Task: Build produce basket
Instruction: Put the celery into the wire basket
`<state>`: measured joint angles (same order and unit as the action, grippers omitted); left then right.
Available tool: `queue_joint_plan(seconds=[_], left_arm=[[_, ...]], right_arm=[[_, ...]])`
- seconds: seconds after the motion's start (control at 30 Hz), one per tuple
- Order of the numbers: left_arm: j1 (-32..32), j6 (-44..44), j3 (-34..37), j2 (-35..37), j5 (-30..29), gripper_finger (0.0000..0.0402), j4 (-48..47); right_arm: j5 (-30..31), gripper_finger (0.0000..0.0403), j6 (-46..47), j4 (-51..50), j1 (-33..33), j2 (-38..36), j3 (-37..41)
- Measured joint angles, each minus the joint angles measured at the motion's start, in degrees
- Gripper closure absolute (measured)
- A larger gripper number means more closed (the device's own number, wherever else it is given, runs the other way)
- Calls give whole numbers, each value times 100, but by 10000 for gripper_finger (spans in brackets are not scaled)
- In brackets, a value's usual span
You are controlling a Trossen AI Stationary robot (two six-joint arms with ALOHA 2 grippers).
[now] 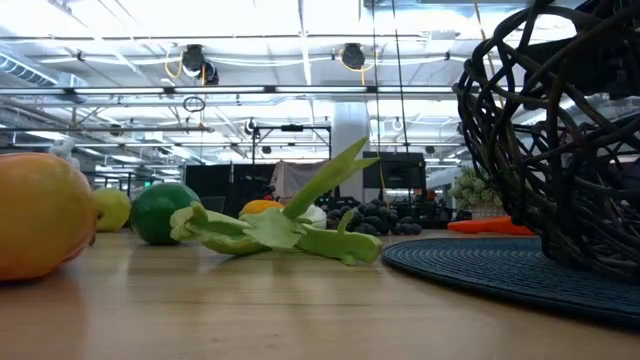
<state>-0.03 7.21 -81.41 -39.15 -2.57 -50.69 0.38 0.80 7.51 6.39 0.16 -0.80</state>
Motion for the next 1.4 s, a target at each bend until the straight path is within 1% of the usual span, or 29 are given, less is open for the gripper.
queue_joint_plan(seconds=[0.13,0.2,0.3,0.43,0.57,0.8,0.97,1.03,1.2,1.33,1.4], left_arm=[[0,-262,-520,-451,-2,370,-339],[0,-278,-571,-581,-2,369,-416],[0,-282,-485,-671,-4,369,-498],[0,-159,-138,-696,-52,369,-355],[0,-126,412,-700,-55,369,147],[-1,18,1476,-710,-57,369,1203],[-2,84,2103,-713,-59,369,2183],[-2,111,2234,-711,-59,369,2392],[-2,107,2348,-711,-118,369,2485],[0,63,2350,-709,-266,369,2598],[0,63,2350,-708,-308,369,2633]], right_arm=[[141,403,411,-2,0,0,0],[266,403,593,-2,1,0,0],[334,403,567,-2,0,0,0],[362,403,629,-2,0,0,0],[409,403,1056,-4,0,0,0],[588,403,1364,-2,0,0,0],[603,403,1258,-5,0,0,0],[820,403,1051,-6,2,0,0],[1148,403,1047,-45,2,15,0],[1156,403,990,340,0,9,-107],[1150,403,891,219,2,62,-313]])
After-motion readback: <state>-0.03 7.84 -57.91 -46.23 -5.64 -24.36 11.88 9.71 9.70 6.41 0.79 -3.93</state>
